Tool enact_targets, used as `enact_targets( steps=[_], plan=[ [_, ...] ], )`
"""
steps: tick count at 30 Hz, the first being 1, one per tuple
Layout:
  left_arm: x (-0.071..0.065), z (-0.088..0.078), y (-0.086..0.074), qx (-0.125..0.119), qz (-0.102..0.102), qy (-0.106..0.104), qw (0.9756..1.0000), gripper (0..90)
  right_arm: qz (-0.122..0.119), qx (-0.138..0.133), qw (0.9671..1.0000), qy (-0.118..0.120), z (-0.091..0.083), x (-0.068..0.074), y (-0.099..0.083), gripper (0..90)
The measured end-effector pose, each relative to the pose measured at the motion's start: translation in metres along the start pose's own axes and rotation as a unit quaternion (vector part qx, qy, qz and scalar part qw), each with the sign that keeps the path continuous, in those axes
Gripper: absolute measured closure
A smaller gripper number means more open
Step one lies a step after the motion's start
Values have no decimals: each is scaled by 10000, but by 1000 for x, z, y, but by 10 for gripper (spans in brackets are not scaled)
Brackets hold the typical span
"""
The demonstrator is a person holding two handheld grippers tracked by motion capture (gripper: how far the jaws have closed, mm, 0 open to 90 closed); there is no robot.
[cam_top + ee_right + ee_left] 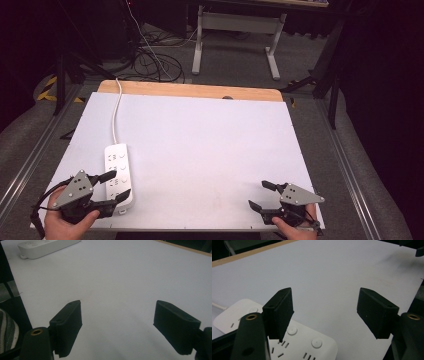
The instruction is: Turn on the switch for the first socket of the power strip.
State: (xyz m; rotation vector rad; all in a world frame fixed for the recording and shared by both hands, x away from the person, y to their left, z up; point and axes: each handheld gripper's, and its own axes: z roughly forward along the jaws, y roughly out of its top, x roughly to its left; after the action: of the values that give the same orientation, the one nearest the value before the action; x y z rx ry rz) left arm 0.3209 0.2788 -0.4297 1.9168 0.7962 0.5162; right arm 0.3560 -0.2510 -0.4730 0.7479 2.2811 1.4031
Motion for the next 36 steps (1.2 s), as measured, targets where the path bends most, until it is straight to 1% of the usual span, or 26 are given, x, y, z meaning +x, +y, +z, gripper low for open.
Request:
enact_targets(
  steps=[3,5,9,12,20,21,26,29,31,36],
  plan=[
    [1,0,4,2,4,37,10000,303,1,0,10000,6,0,0,0,230],
    [2,0,8,-14,-43,11,10000,307,-2,-1,10000,8,0,0,0,230],
    [4,3,15,8,-31,-22,10000,318,0,5,10000,8,0,0,0,231],
    [6,4,19,34,-16,-7,10000,320,1,0,10000,1,0,0,0,231],
    [10,7,25,75,-74,-13,9999,323,1,5,10000,10,0,0,0,231],
    [12,8,26,115,-72,-27,9999,325,-4,5,10000,2,0,0,0,233],
    [16,9,31,113,-65,-14,9999,330,7,6,10000,-37,0,0,0,236],
    [18,11,36,105,-103,-31,9999,331,0,2,10000,-21,0,0,0,236],
    [20,13,38,133,-71,-31,9999,331,-2,-2,10000,-23,0,0,0,238],
    [25,16,42,149,-84,-40,9998,334,-14,-12,10000,-36,0,0,0,240]
  ],
)
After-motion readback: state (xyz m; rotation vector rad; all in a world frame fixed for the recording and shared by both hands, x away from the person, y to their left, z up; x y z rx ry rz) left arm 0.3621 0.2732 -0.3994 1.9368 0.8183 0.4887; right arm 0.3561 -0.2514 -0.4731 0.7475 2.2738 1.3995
